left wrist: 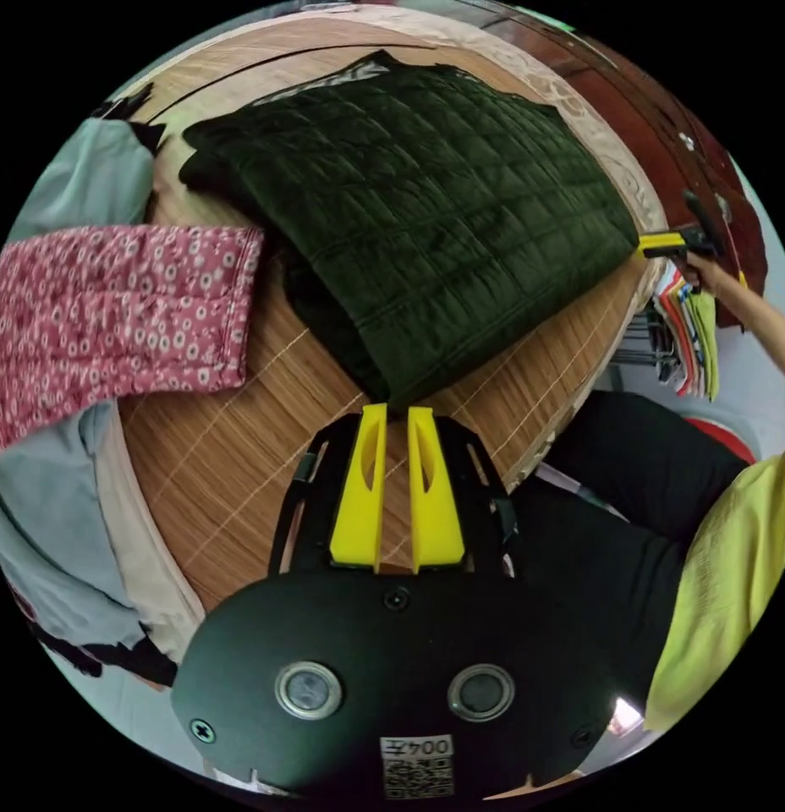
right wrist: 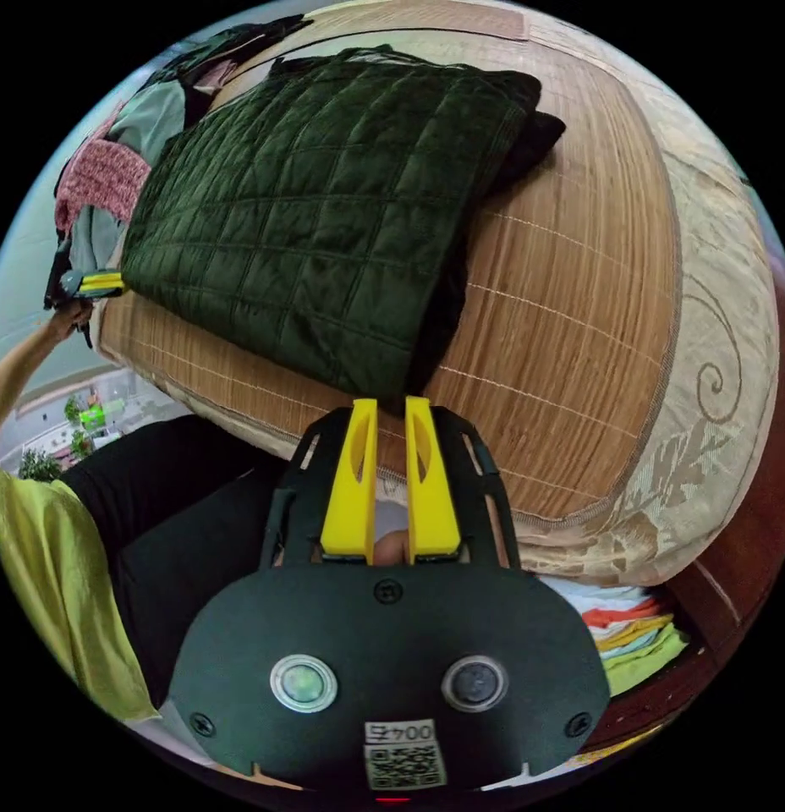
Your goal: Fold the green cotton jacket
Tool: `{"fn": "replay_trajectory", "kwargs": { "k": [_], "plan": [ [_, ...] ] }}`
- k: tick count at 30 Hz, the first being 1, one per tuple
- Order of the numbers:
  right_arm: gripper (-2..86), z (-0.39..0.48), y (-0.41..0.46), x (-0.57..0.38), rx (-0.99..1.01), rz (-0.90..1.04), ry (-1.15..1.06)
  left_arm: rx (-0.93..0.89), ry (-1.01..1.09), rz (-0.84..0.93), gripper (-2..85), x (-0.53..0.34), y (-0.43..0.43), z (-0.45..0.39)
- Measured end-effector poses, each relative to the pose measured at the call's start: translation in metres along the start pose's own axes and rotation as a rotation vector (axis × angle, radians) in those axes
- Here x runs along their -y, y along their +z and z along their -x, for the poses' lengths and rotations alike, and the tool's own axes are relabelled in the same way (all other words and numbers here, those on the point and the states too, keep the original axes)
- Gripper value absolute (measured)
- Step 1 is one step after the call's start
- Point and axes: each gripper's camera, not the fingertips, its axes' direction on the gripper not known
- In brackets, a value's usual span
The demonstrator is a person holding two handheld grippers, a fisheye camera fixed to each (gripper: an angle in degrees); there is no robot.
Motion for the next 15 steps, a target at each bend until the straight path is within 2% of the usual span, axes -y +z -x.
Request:
{"fn": "replay_trajectory", "kwargs": {
  "k": [3,7,9,15],
  "plan": [
    [11.2,0.003,-0.009,-0.026,0.036,-0.037,0.105,-0.057,-0.113,0.010,3.3,-0.016,-0.004,0.009],
    [5.6,0.021,-0.031,-0.055,0.273,-0.278,0.260,-0.122,-0.243,-0.121,2.5,-0.033,-0.026,-0.003],
    [3.8,0.032,-0.026,-0.054,0.322,-0.334,0.315,-0.123,-0.261,-0.167,2.0,-0.030,-0.031,-0.019],
    [-0.4,0.065,0.004,-0.003,0.225,-0.272,0.367,-0.047,-0.149,-0.222,0.4,0.037,-0.034,-0.087]
  ]
}}
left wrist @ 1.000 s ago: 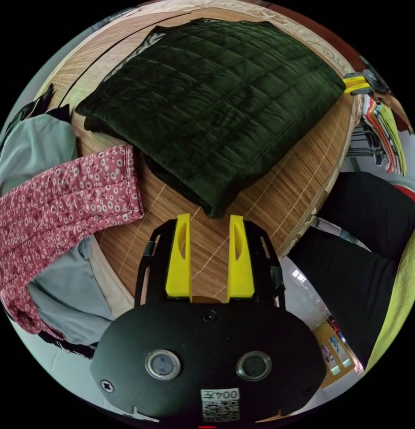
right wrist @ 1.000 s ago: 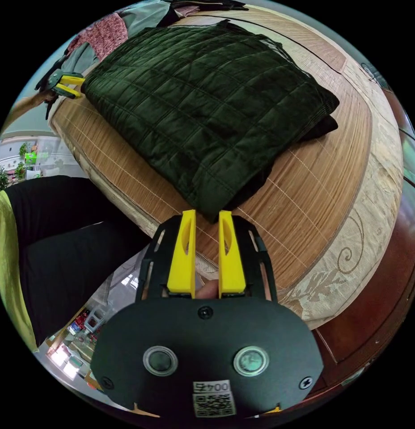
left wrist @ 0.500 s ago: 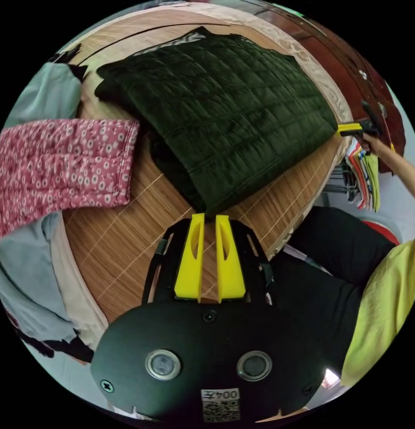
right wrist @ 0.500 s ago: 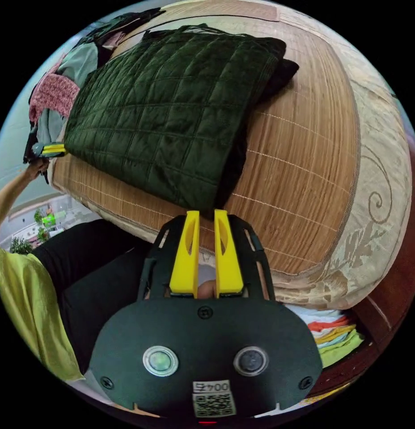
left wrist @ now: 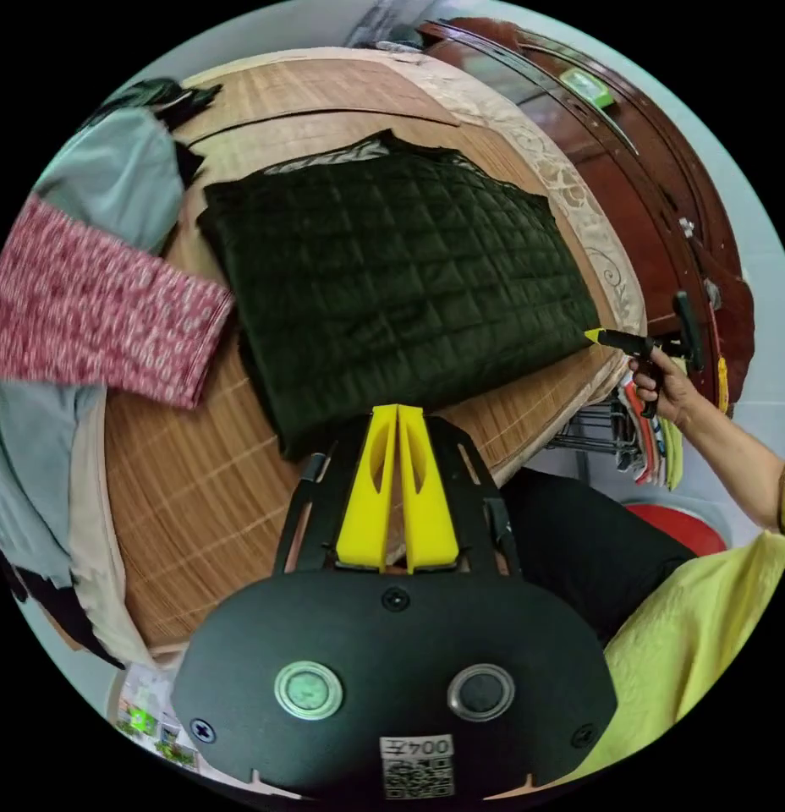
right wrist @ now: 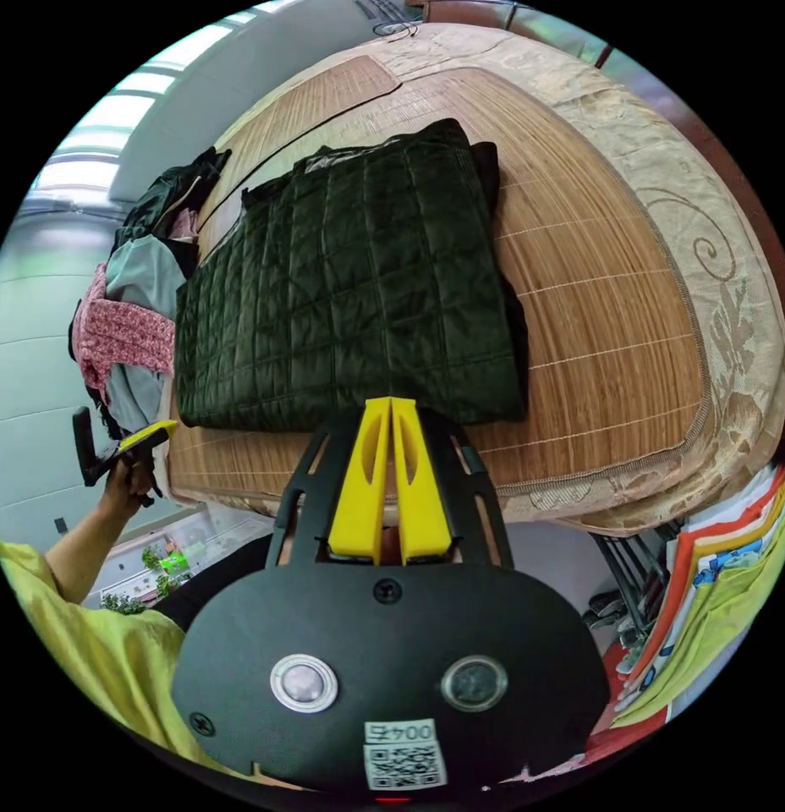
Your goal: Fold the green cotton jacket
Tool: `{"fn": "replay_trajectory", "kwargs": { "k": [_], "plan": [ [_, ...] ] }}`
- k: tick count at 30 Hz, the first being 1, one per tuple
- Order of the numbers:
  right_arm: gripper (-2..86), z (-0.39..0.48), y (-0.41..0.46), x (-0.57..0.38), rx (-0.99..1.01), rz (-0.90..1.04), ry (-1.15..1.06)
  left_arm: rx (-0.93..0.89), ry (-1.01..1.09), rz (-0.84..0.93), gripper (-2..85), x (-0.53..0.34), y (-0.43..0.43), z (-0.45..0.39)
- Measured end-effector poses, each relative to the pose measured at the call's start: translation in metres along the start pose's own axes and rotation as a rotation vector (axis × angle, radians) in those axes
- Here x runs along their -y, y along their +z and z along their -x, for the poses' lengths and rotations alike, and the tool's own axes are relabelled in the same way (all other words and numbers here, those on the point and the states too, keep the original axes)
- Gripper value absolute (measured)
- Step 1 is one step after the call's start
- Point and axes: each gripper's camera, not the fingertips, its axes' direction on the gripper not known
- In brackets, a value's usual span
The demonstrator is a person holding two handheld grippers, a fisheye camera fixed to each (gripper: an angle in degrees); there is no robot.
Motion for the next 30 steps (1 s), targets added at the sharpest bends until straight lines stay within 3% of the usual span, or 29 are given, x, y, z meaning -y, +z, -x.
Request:
{"fn": "replay_trajectory", "kwargs": {
  "k": [3,9,17,23,30],
  "plan": [
    [-0.7,0.006,0.032,0.011,-0.088,0.074,0.039,0.071,0.059,0.019,0.2,0.038,0.017,-0.034],
    [-0.7,0.025,0.050,-0.001,-0.198,-0.004,-0.076,0.149,0.044,0.121,0.0,0.079,0.060,-0.076],
    [-0.7,-0.004,0.051,-0.011,-0.007,-0.074,-0.033,0.276,0.045,0.184,0.0,0.102,0.083,-0.122],
    [-0.7,-0.018,0.053,-0.001,0.057,-0.032,0.138,0.217,-0.014,0.172,0.0,0.110,0.086,-0.136],
    [-0.8,-0.022,0.052,0.000,0.034,-0.019,-0.044,0.175,-0.077,0.152,0.0,0.115,0.091,-0.154]
  ]
}}
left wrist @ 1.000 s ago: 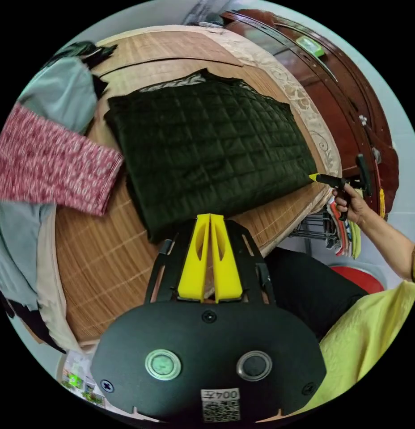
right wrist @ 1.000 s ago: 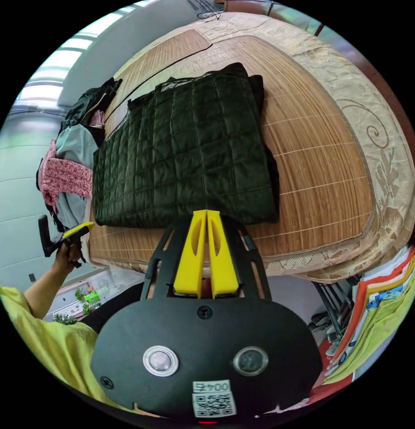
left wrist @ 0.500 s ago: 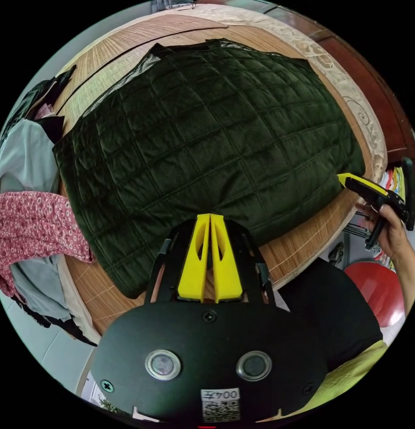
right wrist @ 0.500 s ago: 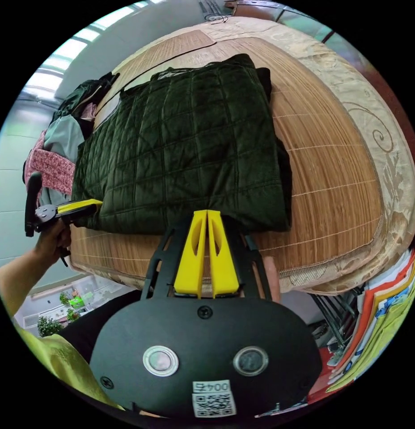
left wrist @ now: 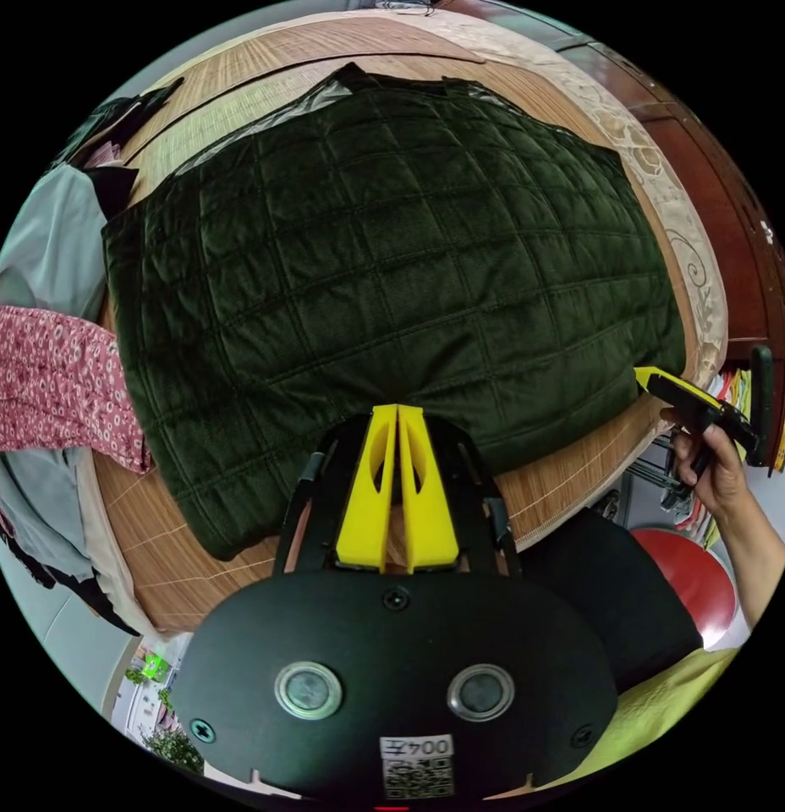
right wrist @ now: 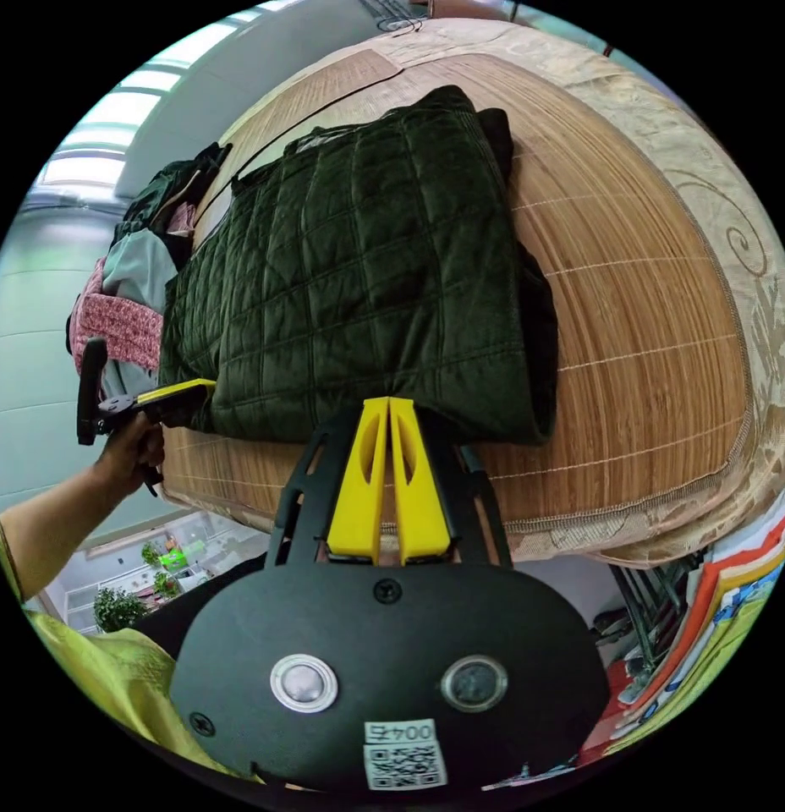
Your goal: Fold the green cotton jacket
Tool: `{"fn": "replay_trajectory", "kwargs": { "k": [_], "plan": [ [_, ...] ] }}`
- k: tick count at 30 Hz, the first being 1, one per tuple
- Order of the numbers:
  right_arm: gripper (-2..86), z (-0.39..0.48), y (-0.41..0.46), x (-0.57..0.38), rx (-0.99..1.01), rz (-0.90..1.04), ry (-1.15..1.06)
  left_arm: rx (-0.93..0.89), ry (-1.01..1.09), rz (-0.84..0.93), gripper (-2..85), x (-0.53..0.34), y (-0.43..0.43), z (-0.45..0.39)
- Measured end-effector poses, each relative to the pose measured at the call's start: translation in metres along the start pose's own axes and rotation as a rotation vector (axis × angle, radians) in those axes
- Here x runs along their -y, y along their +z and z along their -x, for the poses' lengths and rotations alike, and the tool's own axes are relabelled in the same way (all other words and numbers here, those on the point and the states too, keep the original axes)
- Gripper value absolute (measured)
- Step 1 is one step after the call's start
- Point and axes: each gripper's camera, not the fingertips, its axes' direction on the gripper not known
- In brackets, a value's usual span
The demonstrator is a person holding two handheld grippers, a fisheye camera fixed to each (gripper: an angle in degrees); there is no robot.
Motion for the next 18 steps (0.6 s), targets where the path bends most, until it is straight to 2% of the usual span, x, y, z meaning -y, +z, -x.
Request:
{"fn": "replay_trajectory", "kwargs": {
  "k": [6,18],
  "plan": [
    [-0.8,0.007,0.000,0.008,-0.069,0.032,-0.136,0.055,0.015,-0.013,0.1,0.002,0.001,-0.032],
    [-0.7,0.008,-0.008,0.007,-0.185,0.007,-0.235,0.086,-0.003,-0.001,0.2,0.003,0.004,-0.078]
  ]
}}
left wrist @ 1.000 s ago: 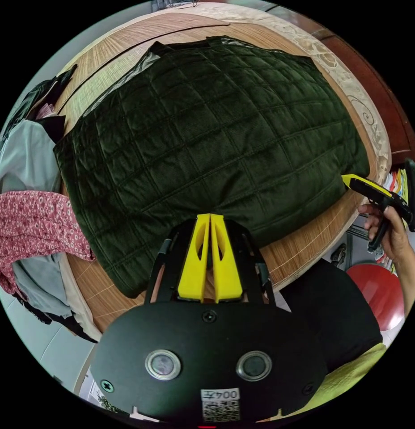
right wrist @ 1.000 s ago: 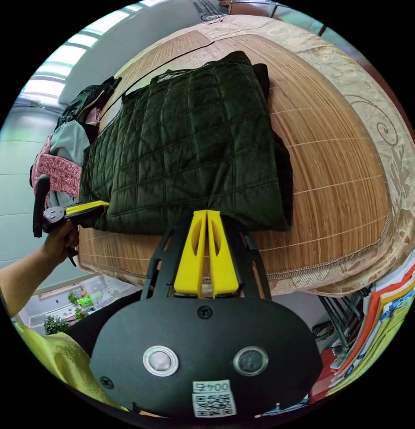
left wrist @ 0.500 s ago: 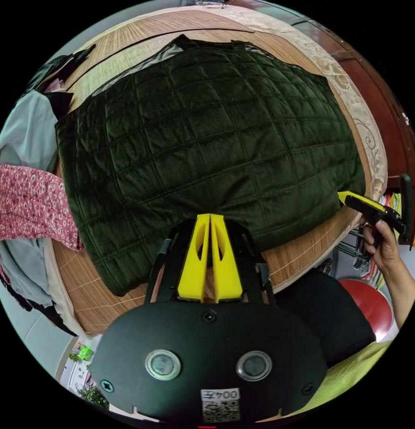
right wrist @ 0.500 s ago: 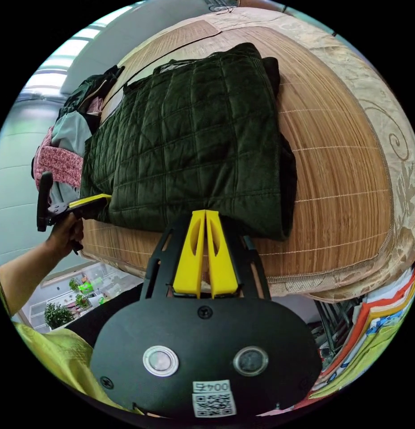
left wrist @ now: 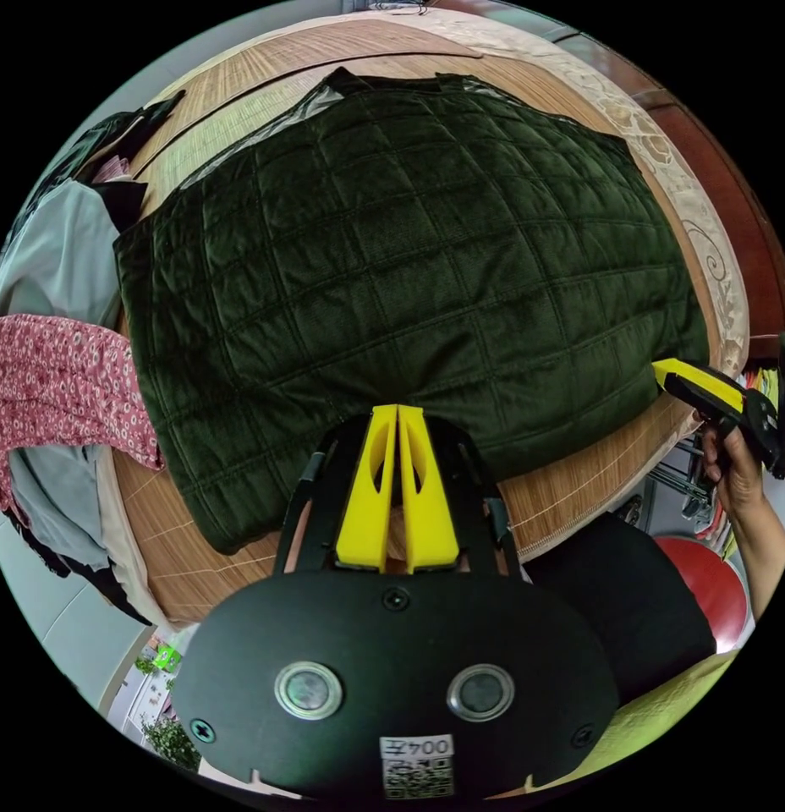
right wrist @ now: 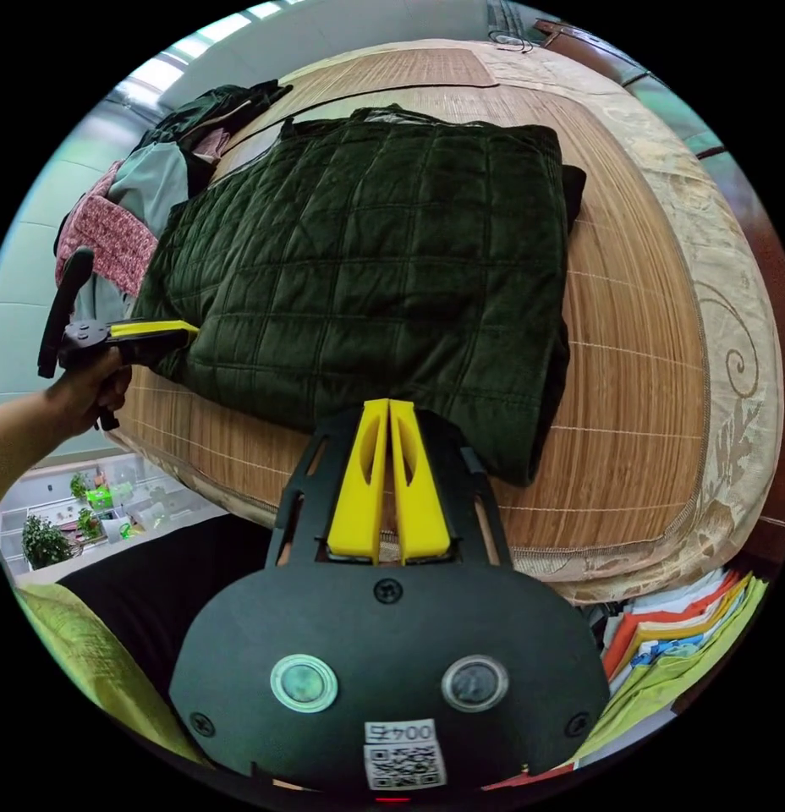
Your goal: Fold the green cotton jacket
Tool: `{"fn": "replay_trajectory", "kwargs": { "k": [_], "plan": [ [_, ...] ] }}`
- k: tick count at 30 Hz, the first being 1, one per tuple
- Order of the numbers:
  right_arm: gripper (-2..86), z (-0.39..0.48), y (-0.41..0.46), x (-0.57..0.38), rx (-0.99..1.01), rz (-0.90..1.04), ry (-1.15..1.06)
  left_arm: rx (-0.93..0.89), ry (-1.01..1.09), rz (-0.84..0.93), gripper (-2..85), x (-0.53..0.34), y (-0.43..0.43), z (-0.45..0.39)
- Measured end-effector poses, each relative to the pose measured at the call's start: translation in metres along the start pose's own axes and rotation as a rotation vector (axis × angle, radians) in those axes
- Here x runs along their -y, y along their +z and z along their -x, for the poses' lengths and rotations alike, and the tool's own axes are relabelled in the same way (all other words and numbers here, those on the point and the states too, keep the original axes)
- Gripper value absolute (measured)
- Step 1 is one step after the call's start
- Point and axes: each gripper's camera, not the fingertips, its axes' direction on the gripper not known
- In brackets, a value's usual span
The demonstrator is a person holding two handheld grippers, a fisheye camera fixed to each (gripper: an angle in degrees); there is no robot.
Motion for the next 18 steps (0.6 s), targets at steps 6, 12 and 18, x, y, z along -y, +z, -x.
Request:
{"fn": "replay_trajectory", "kwargs": {
  "k": [6,12,18],
  "plan": [
    [-0.2,-0.021,-0.005,-0.008,0.070,-0.029,0.121,-0.049,-0.040,0.018,0.3,-0.002,0.002,-0.010],
    [7.6,-0.090,-0.058,-0.039,0.417,-0.168,0.191,-0.245,0.122,-0.060,1.8,-0.005,-0.030,-0.038],
    [26.0,-0.169,-0.062,-0.079,0.640,-0.206,0.438,-0.159,0.618,-0.189,9.6,-0.021,-0.050,-0.160]
  ]
}}
